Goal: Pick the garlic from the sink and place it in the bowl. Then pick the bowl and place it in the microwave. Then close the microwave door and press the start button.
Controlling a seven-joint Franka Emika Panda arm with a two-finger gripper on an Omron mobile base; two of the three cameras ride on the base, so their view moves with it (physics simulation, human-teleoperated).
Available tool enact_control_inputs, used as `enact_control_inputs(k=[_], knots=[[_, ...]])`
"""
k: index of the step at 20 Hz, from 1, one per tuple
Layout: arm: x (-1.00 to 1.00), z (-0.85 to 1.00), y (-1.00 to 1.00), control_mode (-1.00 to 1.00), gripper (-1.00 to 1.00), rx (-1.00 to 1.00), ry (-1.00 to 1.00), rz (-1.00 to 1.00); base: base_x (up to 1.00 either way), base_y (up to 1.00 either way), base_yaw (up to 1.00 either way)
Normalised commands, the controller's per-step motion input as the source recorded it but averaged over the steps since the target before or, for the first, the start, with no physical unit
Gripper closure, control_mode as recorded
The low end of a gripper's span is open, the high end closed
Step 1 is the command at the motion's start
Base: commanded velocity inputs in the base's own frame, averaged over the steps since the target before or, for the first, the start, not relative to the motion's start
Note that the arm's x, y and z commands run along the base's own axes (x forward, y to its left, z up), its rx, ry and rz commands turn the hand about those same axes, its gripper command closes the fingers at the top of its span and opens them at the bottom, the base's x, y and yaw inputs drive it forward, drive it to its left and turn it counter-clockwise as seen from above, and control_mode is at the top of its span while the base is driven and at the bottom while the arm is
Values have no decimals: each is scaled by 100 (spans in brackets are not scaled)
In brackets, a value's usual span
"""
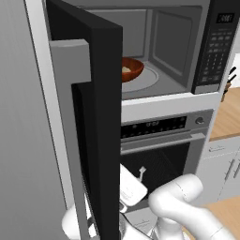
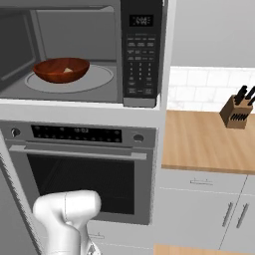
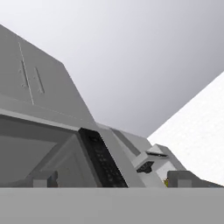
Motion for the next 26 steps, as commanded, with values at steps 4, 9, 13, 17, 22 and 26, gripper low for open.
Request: enact_control_inputs(k=[4,9,13,17,22,26], knots=[[0,0,86,-100,-100,-3,0,3,0,0,0],[-5,0,85,-100,-100,0,0,4,0,0,0],[-34,6,63,-100,-100,-1,0,1,0,0,0],[-46,49,19,-100,-100,0,-12,1,0,0,0],[-46,43,-5,-100,-100,0,-12,0,0,0,0],[-31,-14,-4,-100,-100,0,-6,0,0,0,0]])
